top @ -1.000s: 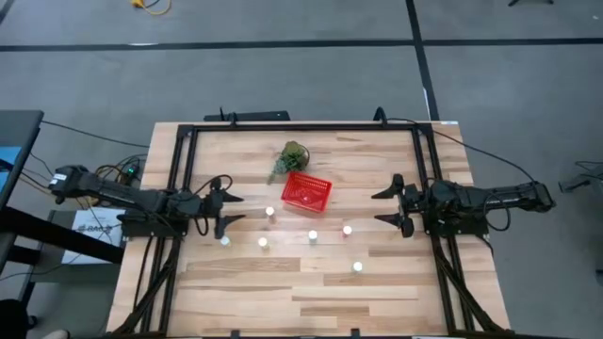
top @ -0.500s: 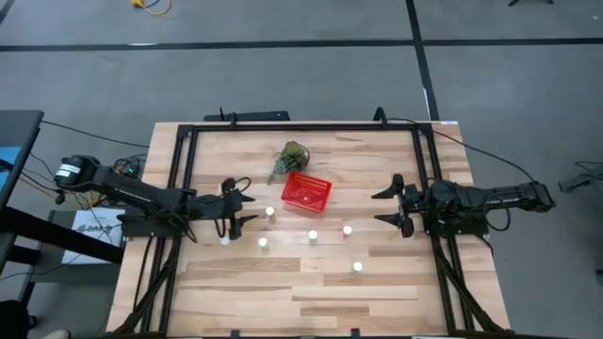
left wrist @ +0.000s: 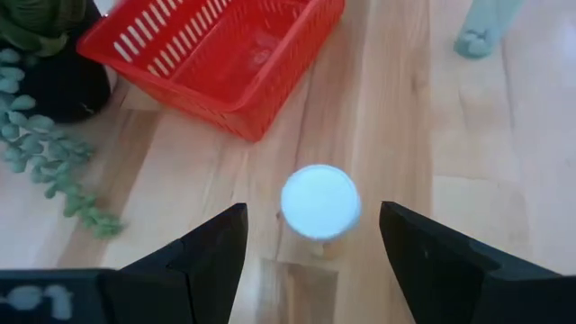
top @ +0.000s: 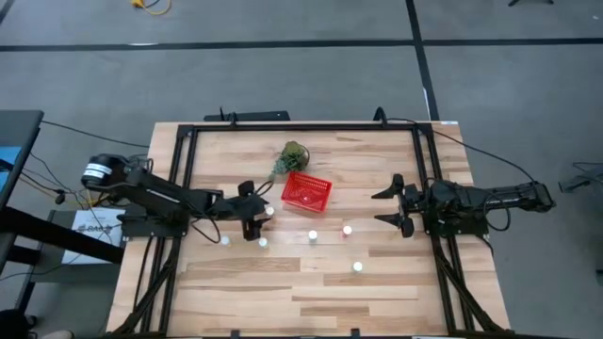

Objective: Pick and place pill bottles into a basket
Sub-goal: Put the top yellow medicine bottle into the red bin

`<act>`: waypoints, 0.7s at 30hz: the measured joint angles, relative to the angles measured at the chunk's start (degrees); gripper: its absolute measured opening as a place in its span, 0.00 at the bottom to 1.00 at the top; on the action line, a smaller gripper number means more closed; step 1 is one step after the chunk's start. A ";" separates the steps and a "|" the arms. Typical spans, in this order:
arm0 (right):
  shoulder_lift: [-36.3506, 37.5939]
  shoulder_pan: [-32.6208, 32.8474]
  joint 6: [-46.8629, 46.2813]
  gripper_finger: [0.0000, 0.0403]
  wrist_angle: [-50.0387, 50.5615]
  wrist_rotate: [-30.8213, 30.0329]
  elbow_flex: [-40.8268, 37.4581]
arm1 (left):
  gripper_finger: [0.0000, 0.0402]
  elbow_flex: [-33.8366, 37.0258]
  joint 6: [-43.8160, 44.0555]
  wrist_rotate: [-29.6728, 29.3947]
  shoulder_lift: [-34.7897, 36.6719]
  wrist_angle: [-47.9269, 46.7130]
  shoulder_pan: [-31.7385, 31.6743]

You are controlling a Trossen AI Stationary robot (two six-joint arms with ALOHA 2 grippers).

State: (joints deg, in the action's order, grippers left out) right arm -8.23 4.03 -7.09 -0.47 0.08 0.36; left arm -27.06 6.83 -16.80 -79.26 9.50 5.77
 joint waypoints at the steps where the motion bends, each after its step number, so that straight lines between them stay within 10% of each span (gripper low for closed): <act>1: -0.01 -0.01 -0.02 0.76 0.02 0.00 0.02 | 0.61 -0.41 -0.02 0.00 -0.67 0.03 -0.14; 9: 0.00 0.00 0.00 0.76 0.02 0.00 0.02 | 0.59 -1.37 -1.40 -0.02 -0.99 0.12 -0.51; 21: 0.00 0.00 -0.02 0.76 0.01 0.00 0.01 | 0.29 -1.37 -2.48 0.00 -0.96 -0.12 -0.52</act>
State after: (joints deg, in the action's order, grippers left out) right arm -8.23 4.03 -7.11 -0.46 0.08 0.38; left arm -28.42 4.35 -16.80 -80.23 9.38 5.25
